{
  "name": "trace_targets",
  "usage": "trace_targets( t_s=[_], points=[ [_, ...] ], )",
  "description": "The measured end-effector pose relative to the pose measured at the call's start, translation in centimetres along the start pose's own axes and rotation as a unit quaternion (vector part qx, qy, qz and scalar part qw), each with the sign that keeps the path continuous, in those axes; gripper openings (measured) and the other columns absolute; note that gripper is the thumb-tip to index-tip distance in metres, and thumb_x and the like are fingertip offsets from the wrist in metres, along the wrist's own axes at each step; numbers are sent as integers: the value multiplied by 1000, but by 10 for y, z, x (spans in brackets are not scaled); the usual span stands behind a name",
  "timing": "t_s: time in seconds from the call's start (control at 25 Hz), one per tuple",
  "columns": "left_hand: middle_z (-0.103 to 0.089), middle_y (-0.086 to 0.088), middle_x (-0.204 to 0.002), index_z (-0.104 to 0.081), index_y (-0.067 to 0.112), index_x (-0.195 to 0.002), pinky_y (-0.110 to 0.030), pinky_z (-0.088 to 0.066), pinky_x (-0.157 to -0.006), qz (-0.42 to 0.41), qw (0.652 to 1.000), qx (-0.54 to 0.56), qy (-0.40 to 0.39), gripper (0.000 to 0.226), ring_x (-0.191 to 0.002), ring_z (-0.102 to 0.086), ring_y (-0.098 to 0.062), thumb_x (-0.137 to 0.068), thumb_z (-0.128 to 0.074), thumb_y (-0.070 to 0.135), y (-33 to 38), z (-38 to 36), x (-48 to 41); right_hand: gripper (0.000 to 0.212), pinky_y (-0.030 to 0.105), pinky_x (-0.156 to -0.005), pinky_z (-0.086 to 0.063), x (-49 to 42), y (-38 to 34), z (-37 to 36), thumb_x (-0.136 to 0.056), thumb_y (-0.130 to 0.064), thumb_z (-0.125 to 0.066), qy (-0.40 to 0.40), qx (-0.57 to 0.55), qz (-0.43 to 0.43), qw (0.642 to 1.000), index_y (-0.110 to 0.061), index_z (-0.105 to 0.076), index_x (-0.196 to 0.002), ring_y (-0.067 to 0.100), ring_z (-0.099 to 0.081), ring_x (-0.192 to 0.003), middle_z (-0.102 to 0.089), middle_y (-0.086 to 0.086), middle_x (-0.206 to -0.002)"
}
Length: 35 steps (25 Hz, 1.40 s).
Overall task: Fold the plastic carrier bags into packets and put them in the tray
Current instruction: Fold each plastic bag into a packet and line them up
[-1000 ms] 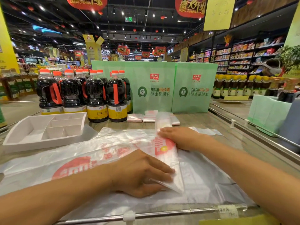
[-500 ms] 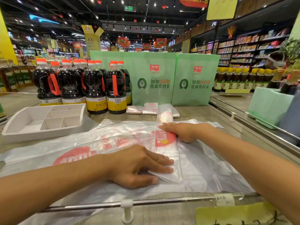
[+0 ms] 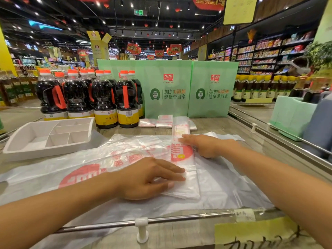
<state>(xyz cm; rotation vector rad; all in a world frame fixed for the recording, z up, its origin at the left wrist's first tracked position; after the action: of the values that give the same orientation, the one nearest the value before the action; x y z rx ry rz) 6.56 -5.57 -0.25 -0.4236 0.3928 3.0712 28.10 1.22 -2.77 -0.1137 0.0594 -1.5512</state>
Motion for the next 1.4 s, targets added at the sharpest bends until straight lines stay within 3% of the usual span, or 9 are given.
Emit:
trace_targets(
  t_s=[0.24,0.4,0.48,0.64,0.76,1.0,1.16,1.32,1.4],
  points=[
    [-61,16,-137,-69,31,-128,-38,-47,-103,24,998,-14,52,38,-127,-54,0,-99,-57,52,-13,12,5,81,39,-125,-23,51,-31,29,-93,7,-44,-3,18,23,1000,-37,-29,-159,17,-24,-154,-20,-12,-168],
    [-56,19,-135,-68,33,-128,-38,-45,-103,47,999,-17,9,47,-126,-51,-1,-94,-57,64,-17,8,6,63,24,-123,-17,108,-59,14,-106,-21,-46,-43,-16,63,997,-41,-22,-160,3,-25,-149,-11,-22,-167],
    [-53,19,-137,-65,32,-131,-36,-44,-104,51,998,-20,-15,50,-127,-49,0,-93,-57,65,-19,4,7,66,19,-121,-9,129,-65,4,-105,-28,-48,-80,-29,65,994,-42,-15,-161,-3,-14,-151,-5,-25,-167],
    [-49,20,-145,-61,35,-136,-31,-39,-110,61,997,-22,-37,52,-133,-44,3,-93,-61,63,-21,-1,9,85,22,-123,-1,144,-68,-14,-95,-72,-45,-140,-27,55,988,-44,2,-161,-7,4,-151,12,-28,-164],
    [-44,21,-154,-56,39,-142,-32,-35,-117,77,995,-34,-51,61,-140,-39,3,-90,-60,70,-23,-1,11,95,21,-123,2,144,-72,-18,-89,-80,-42,-137,-6,59,989,-40,7,-161,-6,10,-150,16,-26,-164],
    [-38,25,-157,-48,44,-146,-39,-33,-119,98,991,-40,-84,76,-143,-35,1,-80,-59,82,-23,-5,11,91,22,-122,-13,144,-78,-7,-88,-84,-34,-57,37,59,996,-36,-15,-162,-3,-9,-151,-4,-25,-167],
    [-40,23,-156,-49,42,-145,-39,-31,-120,98,992,-31,-78,76,-143,-34,1,-81,-59,81,-23,-5,9,69,23,-105,-37,144,-83,2,-98,-72,-31,-23,27,58,998,-32,-44,-152,0,-39,-125,-32,-20,-147],
    [-42,22,-155,-49,39,-147,-35,-31,-120,102,990,-49,-79,79,-142,-36,1,-81,-54,84,-26,-5,8,52,26,-99,-40,144,-83,5,-104,-63,-28,-10,-2,57,998,-30,-62,-126,0,-43,-115,-40,-18,-136],
    [-49,20,-151,-53,36,-144,-34,-36,-116,95,992,-68,-56,73,-137,-43,0,-86,-52,80,-25,-2,7,52,28,-99,-41,143,-81,4,-104,-63,-28,-7,3,59,998,-30,-63,-124,-1,-43,-115,-40,-18,-137]
  ],
)
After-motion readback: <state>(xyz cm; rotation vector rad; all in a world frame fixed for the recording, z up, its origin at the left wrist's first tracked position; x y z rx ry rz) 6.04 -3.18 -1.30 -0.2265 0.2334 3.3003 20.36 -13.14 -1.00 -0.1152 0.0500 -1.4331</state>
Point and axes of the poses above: each hand's wrist, its own x-axis away from the middle knuckle, its own z-axis out of the back of the hand, y = z × x, the point moved 9 cm from there along -x, towards the middle knuckle
